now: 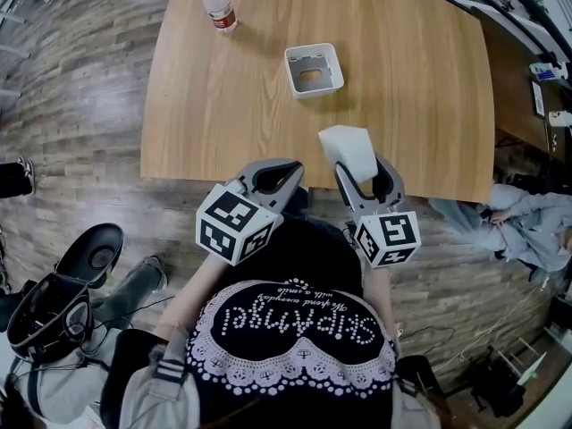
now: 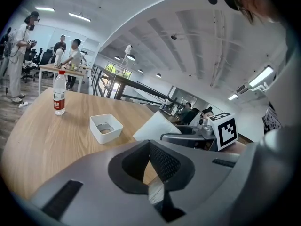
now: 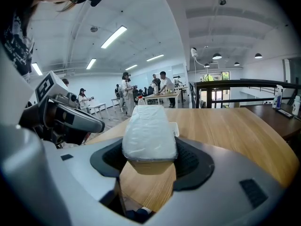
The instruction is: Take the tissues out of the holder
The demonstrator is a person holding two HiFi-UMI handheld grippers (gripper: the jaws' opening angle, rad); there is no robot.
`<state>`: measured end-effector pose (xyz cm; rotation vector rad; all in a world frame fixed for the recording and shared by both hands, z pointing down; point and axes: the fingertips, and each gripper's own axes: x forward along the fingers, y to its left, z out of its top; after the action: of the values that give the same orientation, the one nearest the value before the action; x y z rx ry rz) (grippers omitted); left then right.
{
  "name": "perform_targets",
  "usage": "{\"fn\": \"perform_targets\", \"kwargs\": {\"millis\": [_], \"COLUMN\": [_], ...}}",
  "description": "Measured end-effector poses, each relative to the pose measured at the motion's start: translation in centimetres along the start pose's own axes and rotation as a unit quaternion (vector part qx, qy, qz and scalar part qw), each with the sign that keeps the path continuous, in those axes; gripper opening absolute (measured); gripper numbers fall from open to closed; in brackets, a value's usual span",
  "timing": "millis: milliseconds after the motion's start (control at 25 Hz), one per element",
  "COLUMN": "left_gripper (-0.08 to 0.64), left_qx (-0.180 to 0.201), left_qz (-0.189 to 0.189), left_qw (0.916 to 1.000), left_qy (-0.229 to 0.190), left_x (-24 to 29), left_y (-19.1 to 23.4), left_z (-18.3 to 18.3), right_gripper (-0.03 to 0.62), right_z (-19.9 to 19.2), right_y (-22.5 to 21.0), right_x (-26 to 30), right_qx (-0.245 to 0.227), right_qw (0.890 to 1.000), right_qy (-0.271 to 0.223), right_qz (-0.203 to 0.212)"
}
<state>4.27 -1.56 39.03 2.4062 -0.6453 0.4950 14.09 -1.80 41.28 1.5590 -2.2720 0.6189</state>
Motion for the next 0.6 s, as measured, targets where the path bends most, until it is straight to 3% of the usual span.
{"fn": "perform_targets", "kwargs": {"millis": [280, 600], "left_gripper": [0.006, 0.006], "left_qx": [0.025, 0.028], "left_qz": [0.008, 0.014], "left_qw": [0.9996, 0.9994], "left_qy": [-0.008, -0.011], "left_x": [-0.2, -0.7], "left_y": [0.6, 0.5], "left_z": [1.1, 1.0], "right_gripper": [0.282, 0.282], "right_z": [-0.2, -0.2], "right_y": [0.8, 1.5], "right_x": [-0.7, -1.9], "right_qx": [0.000, 0.012], "right_qw": [1.000, 1.000], "right_qy": [0.000, -0.012], "right_qz": [0.008, 0.005]}}
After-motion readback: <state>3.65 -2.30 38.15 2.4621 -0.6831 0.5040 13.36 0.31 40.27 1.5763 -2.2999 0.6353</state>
